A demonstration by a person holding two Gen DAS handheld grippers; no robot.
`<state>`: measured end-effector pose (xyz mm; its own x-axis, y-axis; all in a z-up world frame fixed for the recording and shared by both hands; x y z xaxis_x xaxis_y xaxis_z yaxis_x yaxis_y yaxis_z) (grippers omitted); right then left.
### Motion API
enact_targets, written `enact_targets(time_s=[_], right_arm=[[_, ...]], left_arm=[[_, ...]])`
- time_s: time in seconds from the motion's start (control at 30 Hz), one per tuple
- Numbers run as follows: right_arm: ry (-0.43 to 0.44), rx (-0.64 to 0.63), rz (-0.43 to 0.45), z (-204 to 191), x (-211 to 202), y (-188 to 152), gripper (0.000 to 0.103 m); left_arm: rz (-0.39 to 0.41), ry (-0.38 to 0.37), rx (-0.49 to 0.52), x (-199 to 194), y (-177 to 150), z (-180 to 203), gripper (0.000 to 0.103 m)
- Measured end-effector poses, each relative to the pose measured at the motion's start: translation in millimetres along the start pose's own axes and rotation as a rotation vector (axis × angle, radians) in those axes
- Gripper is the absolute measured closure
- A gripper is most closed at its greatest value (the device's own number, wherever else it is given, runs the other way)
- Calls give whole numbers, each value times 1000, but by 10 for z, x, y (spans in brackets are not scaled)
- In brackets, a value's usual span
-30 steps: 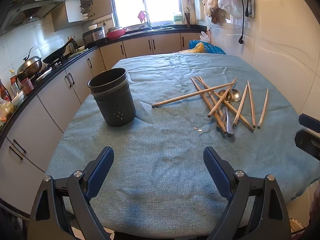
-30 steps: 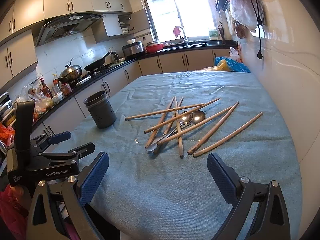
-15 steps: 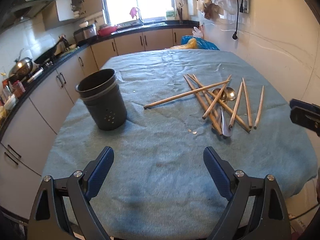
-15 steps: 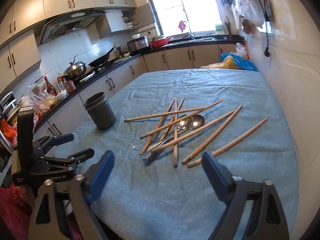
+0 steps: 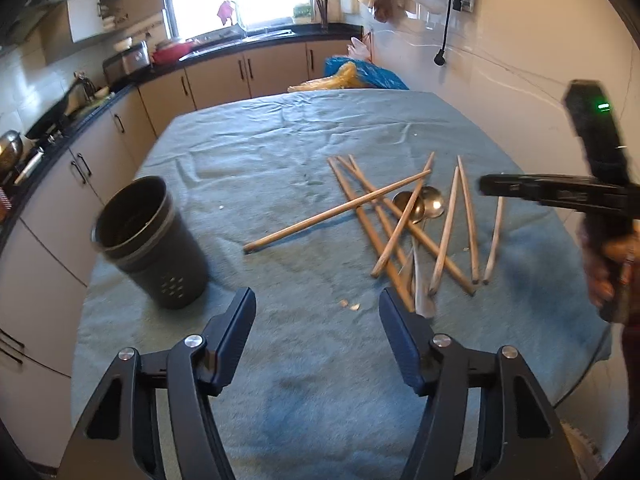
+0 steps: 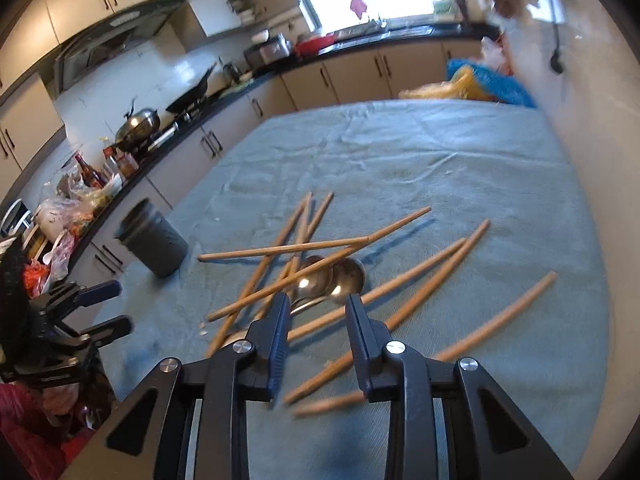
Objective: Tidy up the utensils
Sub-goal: 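Lower the right tool onto a metal spoon and close on it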
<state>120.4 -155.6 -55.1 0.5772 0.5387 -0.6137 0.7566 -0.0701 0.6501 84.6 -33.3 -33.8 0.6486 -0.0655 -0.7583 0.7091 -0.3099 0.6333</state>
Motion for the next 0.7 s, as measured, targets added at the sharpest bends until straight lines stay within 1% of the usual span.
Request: enact_targets(time_s=[0.07, 0.17, 0.2, 0.27, 0.37, 0.43, 0.57, 0.63, 0.67, 0.7], right_arm=[[29, -1, -54, 109, 178, 76, 72], [16, -5, -96, 253, 395, 130, 73], [10, -11, -105, 270, 436, 130, 77], [-8, -23, -128, 322, 524, 143, 77], [2, -34, -144, 351, 607, 172, 77], [13, -41, -155, 357, 661, 190, 80], [32, -54, -198, 376, 779, 165, 90], [32, -81, -202, 335, 800, 124, 92], [34, -93, -206, 312, 803, 114, 96], [38, -87, -201, 320, 778, 106, 97]], left_arm=[[-6, 1, -5, 29, 54, 0, 40], [-9, 11, -7, 83, 90, 6, 40], [-12, 11, -6, 98, 96, 10, 40], [-20, 9, 4, 142, 122, 27, 40], [-28, 6, 14, 205, 163, 44, 40], [-42, -10, 11, 243, 189, 56, 40], [-56, -19, 10, 309, 240, 75, 40], [-58, -19, 15, 326, 251, 86, 40], [-59, -18, 16, 333, 253, 91, 40], [-59, -17, 17, 338, 256, 96, 40]])
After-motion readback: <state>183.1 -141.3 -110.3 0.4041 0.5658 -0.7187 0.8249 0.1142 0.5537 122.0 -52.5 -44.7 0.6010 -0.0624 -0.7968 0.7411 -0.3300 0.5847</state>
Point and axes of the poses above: each gripper's, at about its wrist camera, not at the fingertips, and x roughly the way its jaws point, z to its right, y to its top, the point moved 5 cm from there along x, roughly the way its jaws point, and after that the axes turned 9 degrees about y, right-handed, at the moved point
